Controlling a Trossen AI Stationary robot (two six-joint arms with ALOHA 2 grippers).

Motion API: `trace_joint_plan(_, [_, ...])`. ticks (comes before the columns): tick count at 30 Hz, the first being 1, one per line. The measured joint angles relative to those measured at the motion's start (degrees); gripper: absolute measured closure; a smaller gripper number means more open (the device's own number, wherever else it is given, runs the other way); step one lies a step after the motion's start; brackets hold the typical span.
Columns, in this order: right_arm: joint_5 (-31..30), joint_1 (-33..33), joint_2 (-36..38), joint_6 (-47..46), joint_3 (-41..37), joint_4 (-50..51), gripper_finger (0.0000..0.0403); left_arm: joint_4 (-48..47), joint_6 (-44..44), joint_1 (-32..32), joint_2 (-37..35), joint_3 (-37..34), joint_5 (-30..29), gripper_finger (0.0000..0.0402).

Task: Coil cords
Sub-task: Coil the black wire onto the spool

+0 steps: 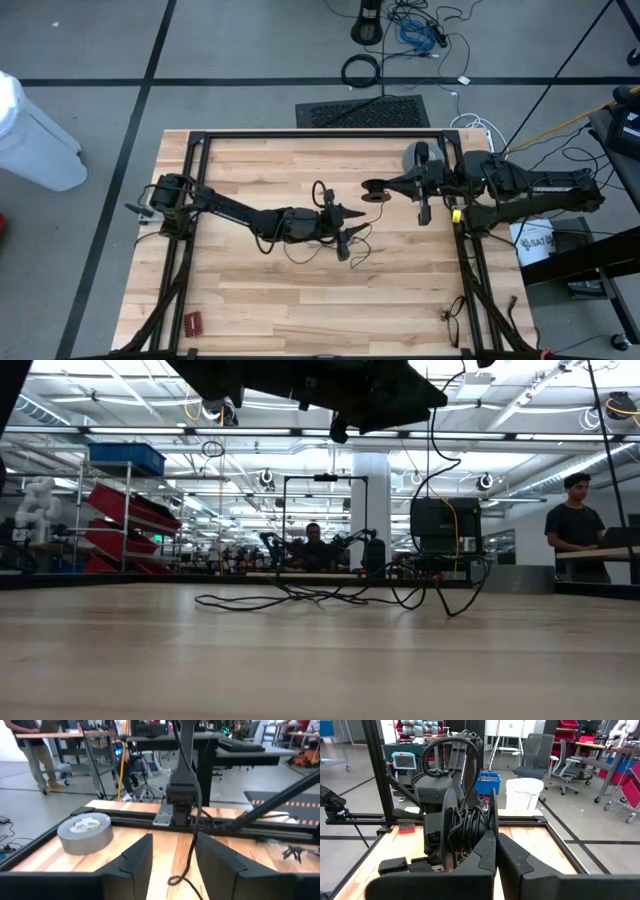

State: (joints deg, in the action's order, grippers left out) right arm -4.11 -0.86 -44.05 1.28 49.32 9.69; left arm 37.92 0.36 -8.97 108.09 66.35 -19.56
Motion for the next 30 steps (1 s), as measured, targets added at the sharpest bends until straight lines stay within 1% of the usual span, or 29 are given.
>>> trace_joint_plan(3, [-0.01, 0.02, 0.00, 0.02, 0.00, 0.02, 0.0403, 0.16, 0.00, 0.00, -0.02, 0.00, 0.78, 0.0270])
trace_joint_plan(10, [-0.04, 0.02, 0.00, 0.22, 0.00, -0.07, 0.0403, -1.07, -0.02, 0.44, -0.02, 0.00, 1.39, 0.0296])
trace_joint_plan(16, [-0.03, 0.00, -0.01, 0.17, 0.00, -0.48, 0.0403, -2.79, -2.72, 0.75, 0.14, 0.00, 1.99, 0.0340])
trace_joint_plan(23, [0.02, 0.02, -0.02, 0.22, 0.00, -0.50, 0.0403, -3.98, -2.98, 0.75, 0.20, 0.00, 1.30, 0.0392])
trace_joint_plan(27, [1.32, 0.01, -0.02, 0.48, 0.00, -0.54, 0.0403, -5.26, -3.04, 0.70, 0.20, 0.02, 0.83, 0.0394])
trace_joint_plan(30, [1.49, 0.00, -0.02, 0.85, 0.00, -0.57, 0.0403, -8.92, -3.07, 0.63, -0.05, 0.02, -1.29, 0.0396])
